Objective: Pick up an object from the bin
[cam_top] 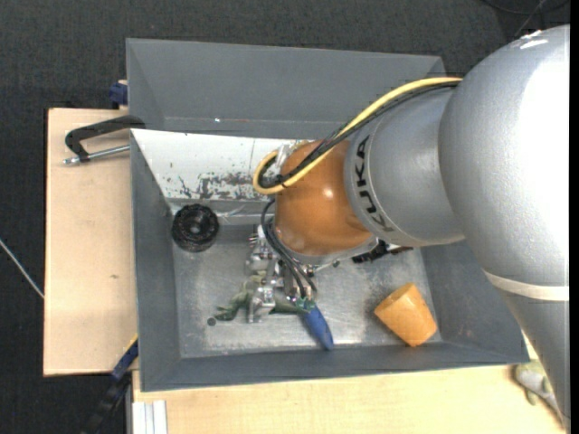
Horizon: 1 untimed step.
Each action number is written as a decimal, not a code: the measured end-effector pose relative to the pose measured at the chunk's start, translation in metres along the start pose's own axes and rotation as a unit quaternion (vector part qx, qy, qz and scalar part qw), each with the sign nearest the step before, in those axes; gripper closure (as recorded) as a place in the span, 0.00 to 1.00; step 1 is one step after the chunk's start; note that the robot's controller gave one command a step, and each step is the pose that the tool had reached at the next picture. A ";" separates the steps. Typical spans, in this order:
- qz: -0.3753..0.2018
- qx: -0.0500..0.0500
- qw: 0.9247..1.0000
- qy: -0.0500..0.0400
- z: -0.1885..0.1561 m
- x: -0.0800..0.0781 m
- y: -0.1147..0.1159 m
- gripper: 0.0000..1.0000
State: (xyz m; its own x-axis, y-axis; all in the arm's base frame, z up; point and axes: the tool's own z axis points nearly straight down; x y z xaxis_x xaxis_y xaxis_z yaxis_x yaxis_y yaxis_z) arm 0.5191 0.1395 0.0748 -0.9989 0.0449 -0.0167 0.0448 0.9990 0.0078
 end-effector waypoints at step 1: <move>-0.054 0.001 0.999 0.002 -0.141 0.003 0.016 1.00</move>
Offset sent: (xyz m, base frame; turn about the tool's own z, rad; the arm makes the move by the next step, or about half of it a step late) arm -0.0072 0.0134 0.1358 -0.1069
